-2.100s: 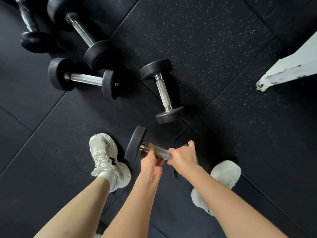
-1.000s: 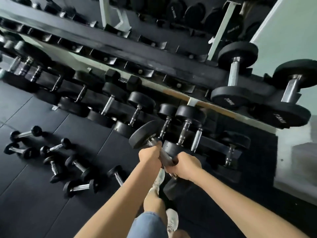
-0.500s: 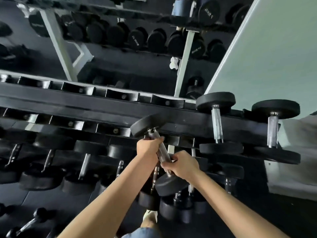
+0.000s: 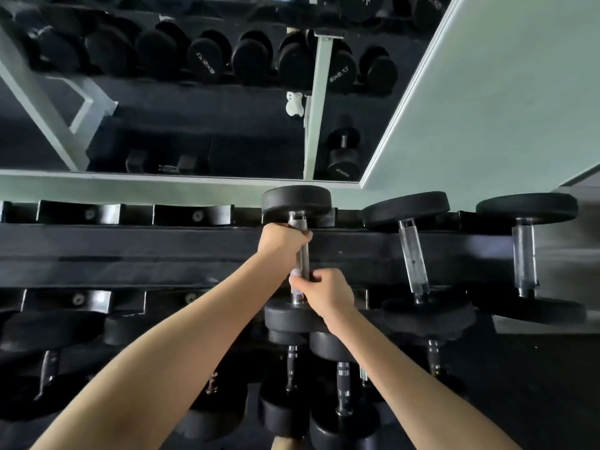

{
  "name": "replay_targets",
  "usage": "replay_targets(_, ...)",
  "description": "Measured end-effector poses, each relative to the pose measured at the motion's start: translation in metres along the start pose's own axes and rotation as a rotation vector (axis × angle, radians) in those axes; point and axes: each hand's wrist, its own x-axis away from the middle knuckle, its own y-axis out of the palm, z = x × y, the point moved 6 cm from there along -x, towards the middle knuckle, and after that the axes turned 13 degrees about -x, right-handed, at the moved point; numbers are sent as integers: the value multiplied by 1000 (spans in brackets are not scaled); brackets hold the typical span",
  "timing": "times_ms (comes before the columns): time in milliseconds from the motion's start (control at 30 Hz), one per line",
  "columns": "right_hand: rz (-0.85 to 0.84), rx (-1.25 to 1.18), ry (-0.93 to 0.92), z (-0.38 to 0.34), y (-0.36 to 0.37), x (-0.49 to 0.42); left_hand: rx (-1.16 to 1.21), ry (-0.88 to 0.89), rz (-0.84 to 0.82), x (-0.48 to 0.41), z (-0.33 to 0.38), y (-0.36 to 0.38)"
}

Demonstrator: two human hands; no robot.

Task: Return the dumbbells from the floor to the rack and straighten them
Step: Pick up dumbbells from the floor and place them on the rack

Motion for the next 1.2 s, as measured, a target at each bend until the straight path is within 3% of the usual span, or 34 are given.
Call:
replay_targets(167,5,-5,59,11,15,-19,-106,-28,-7,-26,-2,12)
replay_targets(333,-20,145,42,19,16,-31,-69,-45,3,-39,-21,18)
replay_targets(700,-82,166,6,19,14,-27,-128,85,-9,-27,-19,17)
replay_targets(833,-58,200,-43,19,1,-10,-256,143,117,-10,-22,4)
replay_targets(1000,206,232,-126,32,-42,38,-174,123,322,31,-52,-22)
replay_targets(1200,115,158,-186,86,-57,112,100,105,284,110,-136,-24)
